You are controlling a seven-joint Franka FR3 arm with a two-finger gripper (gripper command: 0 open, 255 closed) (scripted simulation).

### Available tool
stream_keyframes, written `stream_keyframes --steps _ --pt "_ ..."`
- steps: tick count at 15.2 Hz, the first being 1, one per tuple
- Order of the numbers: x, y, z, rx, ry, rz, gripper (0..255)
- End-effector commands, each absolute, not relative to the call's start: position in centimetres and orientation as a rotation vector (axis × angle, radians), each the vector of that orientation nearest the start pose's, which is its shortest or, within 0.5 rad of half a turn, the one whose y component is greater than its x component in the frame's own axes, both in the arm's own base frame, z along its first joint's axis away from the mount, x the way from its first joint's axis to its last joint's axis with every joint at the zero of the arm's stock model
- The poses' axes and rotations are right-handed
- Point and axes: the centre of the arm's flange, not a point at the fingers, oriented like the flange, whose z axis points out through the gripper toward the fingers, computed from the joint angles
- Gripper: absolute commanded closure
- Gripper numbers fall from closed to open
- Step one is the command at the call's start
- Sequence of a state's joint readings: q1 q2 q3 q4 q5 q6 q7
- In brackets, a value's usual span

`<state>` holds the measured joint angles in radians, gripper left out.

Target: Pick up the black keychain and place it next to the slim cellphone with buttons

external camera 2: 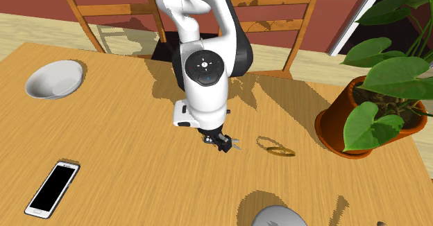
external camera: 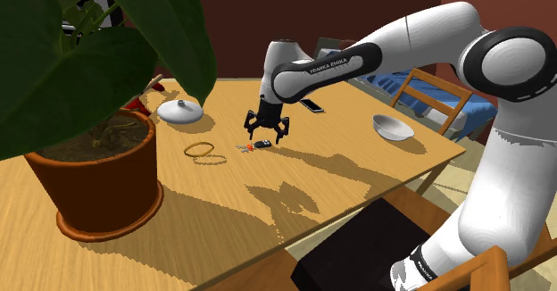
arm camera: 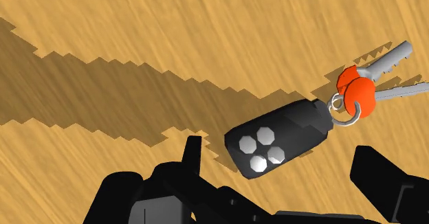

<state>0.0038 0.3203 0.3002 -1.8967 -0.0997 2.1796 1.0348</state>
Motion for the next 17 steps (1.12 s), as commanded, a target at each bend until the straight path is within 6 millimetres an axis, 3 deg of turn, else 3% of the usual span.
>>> stream_keyframes --steps 1,3,4,13,17 --pt "59.4 17.2 33.9 -2.962 1.058 0.038 0" --pt "59.4 17.2 33.9 -2.962 1.058 0.038 0" --pt "59.4 17.2 33.9 -2.962 1.058 0.038 255" --pt "59.4 17.2 33.9 -2.962 1.058 0.038 255" --pt "59.4 17.2 36.0 -2.962 1.058 0.038 255"
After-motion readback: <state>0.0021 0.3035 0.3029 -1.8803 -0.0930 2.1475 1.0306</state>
